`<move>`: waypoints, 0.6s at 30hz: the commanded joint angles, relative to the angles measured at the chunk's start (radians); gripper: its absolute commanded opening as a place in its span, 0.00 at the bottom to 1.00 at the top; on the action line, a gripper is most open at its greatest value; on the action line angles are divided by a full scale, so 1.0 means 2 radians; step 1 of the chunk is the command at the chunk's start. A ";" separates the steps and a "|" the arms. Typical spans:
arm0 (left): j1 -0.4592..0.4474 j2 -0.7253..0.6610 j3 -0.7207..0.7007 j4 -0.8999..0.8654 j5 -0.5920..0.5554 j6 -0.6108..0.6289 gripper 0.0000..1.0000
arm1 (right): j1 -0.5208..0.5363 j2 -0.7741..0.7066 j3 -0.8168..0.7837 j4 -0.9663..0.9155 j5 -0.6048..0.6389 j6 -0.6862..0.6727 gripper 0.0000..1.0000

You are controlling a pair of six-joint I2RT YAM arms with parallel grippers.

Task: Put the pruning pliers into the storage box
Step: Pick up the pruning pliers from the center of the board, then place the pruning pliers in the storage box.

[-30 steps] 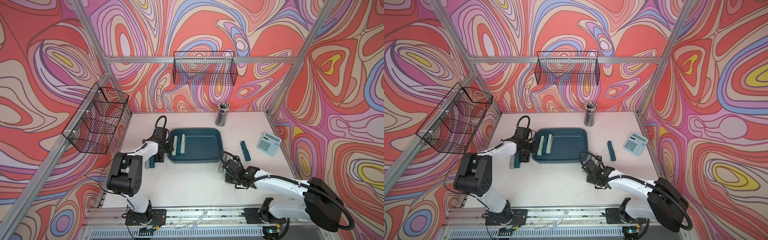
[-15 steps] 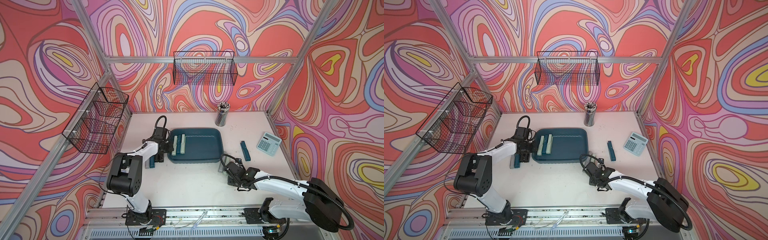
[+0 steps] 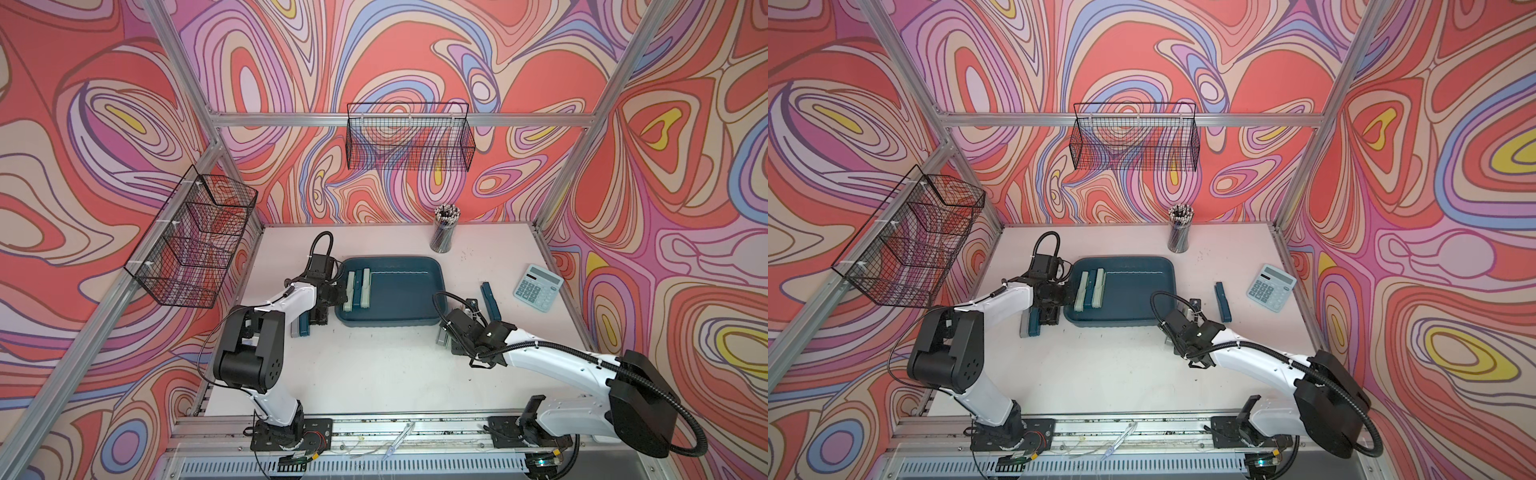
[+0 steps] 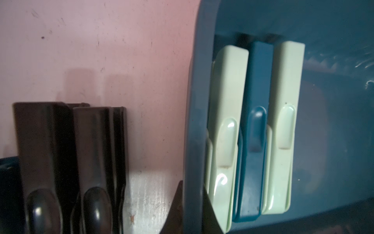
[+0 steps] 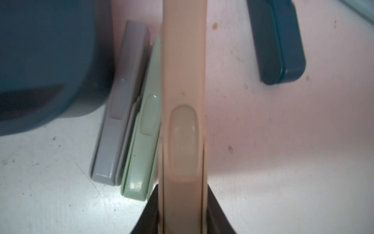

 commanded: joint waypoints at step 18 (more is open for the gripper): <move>-0.002 -0.026 0.009 0.027 0.017 -0.011 0.00 | -0.002 0.285 0.266 0.223 -0.117 -0.096 0.21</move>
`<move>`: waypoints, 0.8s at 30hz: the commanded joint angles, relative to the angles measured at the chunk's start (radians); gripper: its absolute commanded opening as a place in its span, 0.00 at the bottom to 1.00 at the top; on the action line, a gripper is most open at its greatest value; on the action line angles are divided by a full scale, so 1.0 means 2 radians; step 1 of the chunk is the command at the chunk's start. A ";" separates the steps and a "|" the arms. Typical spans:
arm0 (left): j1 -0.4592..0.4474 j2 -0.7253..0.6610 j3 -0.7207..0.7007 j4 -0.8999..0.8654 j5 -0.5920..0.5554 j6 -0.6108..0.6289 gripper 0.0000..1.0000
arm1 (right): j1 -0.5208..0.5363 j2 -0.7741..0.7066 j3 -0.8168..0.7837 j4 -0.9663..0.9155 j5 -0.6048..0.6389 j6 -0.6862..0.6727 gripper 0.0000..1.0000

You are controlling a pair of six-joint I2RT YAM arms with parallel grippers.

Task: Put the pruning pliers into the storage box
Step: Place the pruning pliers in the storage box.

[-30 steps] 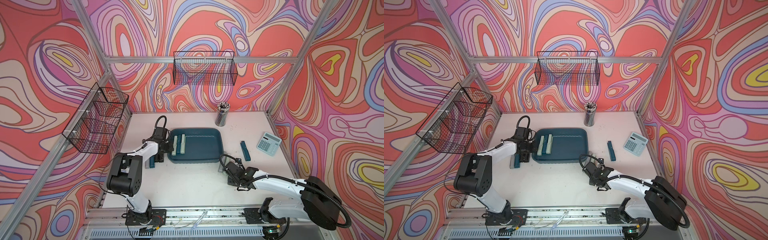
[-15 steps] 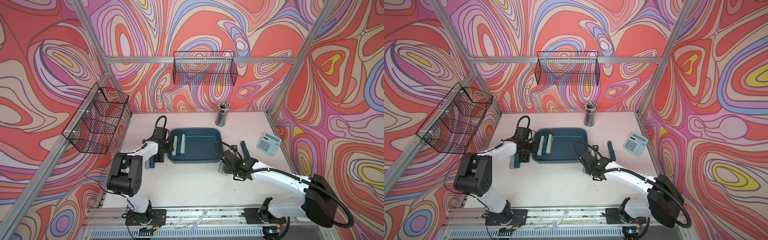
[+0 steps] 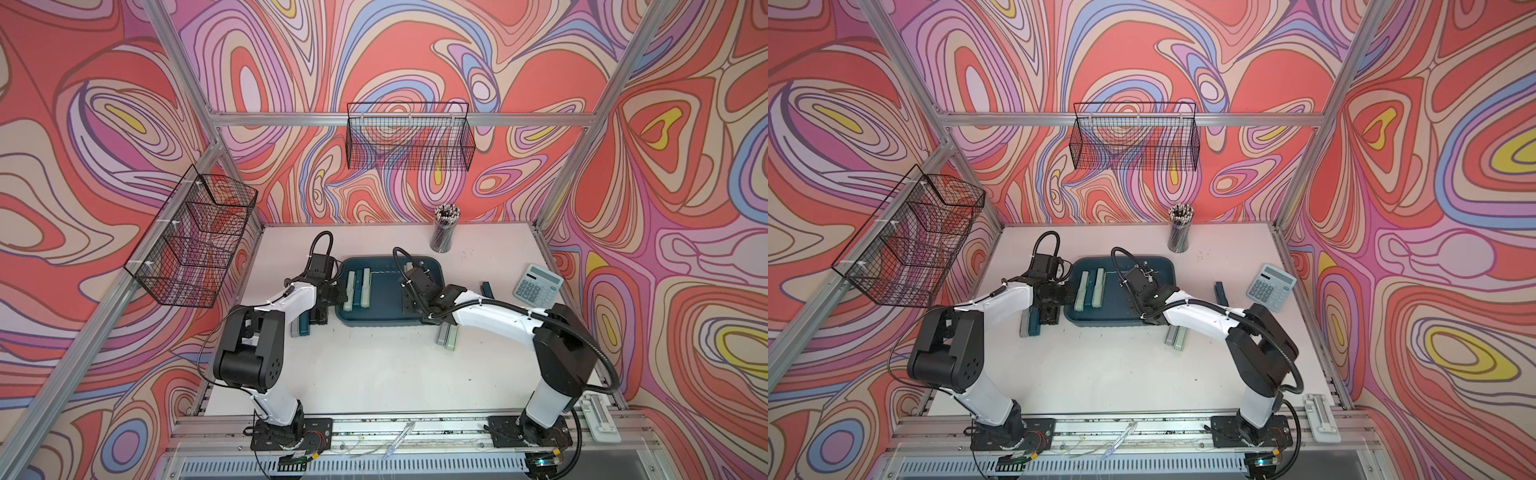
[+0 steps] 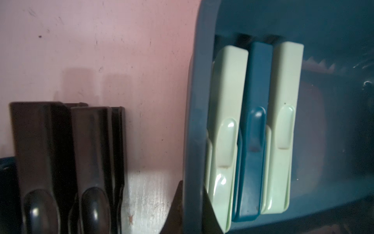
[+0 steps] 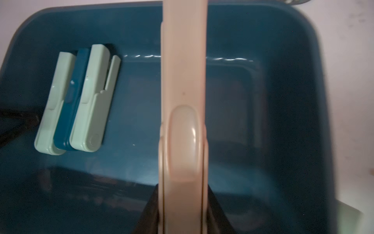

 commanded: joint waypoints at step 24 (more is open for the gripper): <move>-0.003 -0.032 0.006 0.029 0.023 -0.012 0.00 | -0.014 0.205 0.151 0.102 -0.115 0.036 0.33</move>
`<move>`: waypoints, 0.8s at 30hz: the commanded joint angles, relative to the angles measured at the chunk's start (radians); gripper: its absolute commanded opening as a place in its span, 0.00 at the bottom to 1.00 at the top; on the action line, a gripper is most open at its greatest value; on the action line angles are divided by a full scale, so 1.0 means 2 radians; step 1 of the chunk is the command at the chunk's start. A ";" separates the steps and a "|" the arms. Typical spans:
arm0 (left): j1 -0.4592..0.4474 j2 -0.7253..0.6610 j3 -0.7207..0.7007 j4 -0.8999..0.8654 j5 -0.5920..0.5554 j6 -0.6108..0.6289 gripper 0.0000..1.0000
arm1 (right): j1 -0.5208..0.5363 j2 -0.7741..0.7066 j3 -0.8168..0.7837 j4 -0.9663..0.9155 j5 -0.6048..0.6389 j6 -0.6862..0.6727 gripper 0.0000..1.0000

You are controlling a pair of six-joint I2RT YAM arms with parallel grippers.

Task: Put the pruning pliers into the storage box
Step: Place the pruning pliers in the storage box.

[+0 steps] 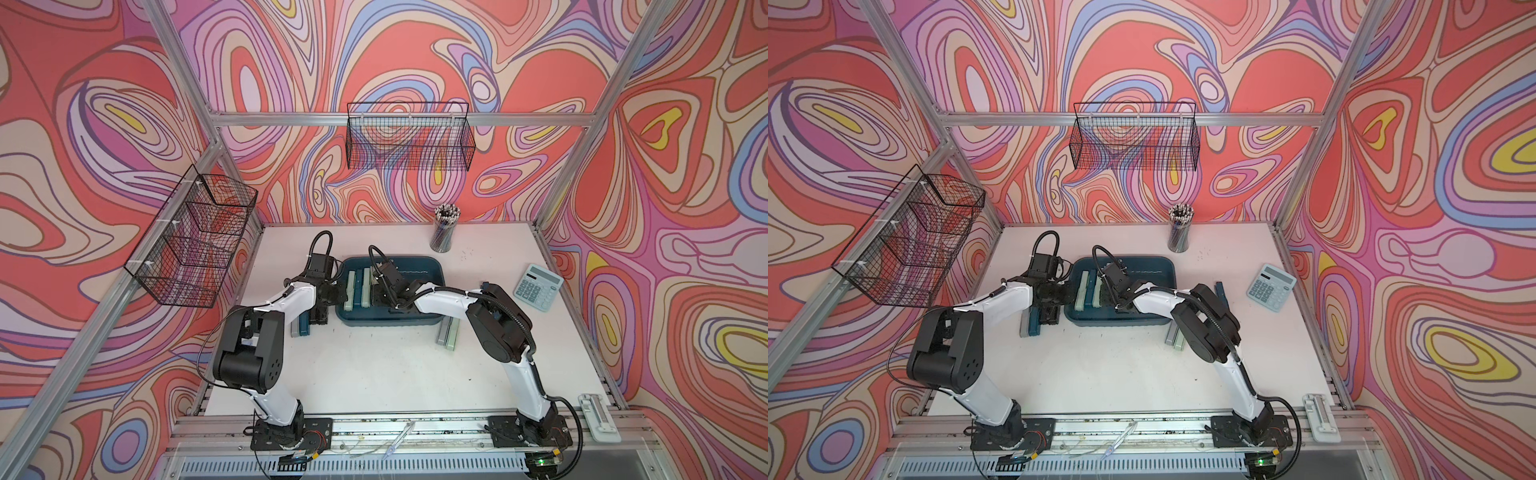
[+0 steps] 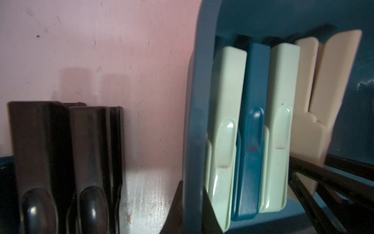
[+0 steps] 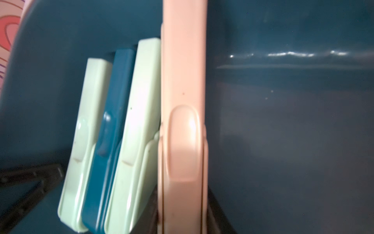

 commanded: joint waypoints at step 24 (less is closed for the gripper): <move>-0.004 -0.023 0.007 0.031 0.020 -0.009 0.00 | -0.028 0.003 0.015 0.046 -0.073 0.010 0.40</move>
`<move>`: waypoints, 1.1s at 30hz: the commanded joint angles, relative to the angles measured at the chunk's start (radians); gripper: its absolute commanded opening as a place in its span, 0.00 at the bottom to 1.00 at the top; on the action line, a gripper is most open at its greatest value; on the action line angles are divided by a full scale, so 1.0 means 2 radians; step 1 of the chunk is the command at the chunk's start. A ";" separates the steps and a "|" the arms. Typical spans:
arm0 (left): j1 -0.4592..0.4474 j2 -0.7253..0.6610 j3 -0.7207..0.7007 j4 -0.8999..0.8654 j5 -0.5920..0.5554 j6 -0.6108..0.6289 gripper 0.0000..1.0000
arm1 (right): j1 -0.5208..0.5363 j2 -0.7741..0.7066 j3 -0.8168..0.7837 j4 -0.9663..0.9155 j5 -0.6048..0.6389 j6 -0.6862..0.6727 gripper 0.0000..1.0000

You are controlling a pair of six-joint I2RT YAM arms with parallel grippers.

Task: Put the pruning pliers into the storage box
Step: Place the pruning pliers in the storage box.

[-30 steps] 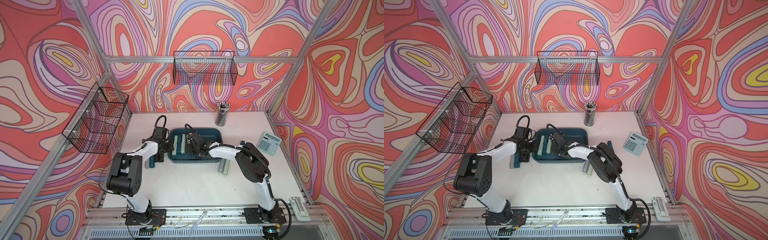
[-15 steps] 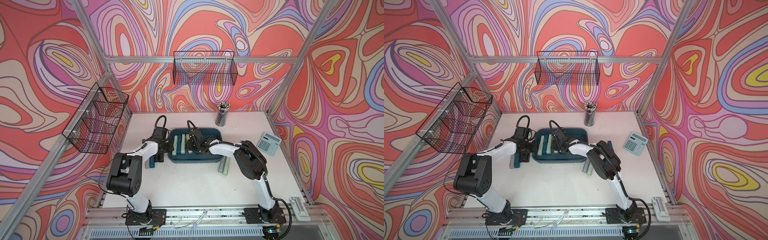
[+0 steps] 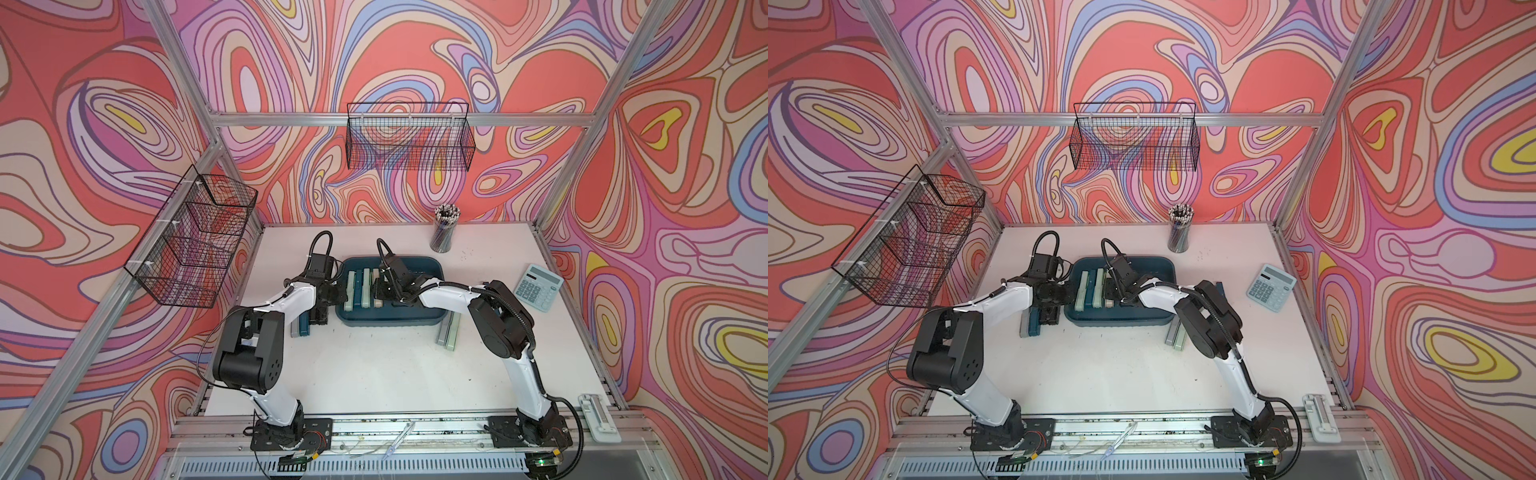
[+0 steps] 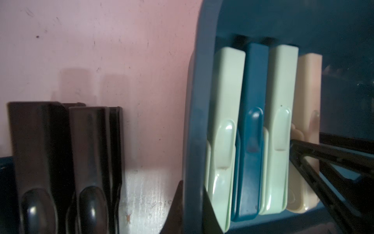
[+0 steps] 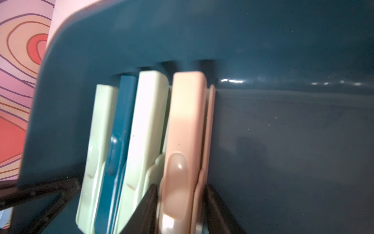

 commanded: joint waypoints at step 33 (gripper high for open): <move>-0.005 -0.035 0.011 0.022 -0.002 -0.003 0.00 | -0.069 -0.362 -0.210 -0.184 0.177 -0.012 0.52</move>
